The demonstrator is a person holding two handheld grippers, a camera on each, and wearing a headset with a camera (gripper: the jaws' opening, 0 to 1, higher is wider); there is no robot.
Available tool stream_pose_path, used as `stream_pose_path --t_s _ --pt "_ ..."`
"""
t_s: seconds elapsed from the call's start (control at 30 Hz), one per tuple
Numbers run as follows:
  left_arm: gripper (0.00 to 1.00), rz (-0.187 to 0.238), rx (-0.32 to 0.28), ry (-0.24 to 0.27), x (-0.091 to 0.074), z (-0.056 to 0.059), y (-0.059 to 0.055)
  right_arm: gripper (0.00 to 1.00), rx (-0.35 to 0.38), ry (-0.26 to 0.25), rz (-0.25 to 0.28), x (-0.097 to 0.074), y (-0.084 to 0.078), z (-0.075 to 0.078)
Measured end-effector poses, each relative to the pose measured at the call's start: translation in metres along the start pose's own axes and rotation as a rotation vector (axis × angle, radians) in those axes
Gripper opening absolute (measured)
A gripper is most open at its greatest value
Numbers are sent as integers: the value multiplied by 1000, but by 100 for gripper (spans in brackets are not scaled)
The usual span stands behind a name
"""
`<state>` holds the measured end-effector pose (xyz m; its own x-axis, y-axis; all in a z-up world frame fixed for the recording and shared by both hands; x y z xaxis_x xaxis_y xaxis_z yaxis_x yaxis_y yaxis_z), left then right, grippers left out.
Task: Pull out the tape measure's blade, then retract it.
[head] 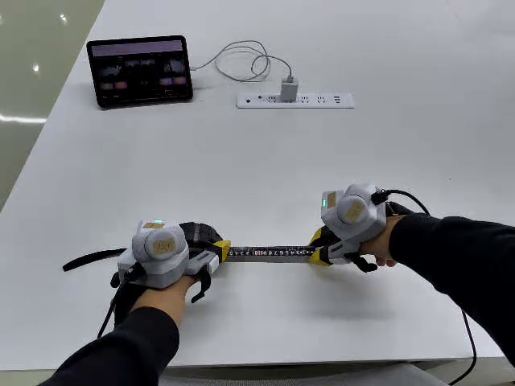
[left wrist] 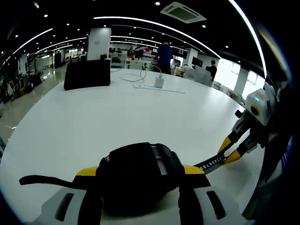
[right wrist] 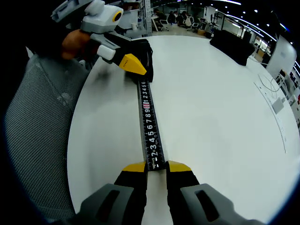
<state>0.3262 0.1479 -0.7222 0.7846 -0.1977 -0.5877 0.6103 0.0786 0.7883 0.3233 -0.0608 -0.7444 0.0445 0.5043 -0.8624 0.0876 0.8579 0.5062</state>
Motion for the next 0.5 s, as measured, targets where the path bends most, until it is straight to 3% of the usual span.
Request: stream_pose_path --t_s 0.5 --pt "62 0 -2 -2 0 0 0 11 3 2 12 4 9 -1"
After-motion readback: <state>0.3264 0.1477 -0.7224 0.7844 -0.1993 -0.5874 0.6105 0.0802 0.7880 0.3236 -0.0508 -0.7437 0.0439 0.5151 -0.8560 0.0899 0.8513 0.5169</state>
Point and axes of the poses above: the centre of the closed fingertips' face, and the gripper's own axes: x roughly forward along the fingers, z roughly to its right, y roughly out of its top, the point moved 2 cm from there along -x, roughly backward along the fingers, and after that the axes turned 2 degrees about -x, right-handed, at the moved point
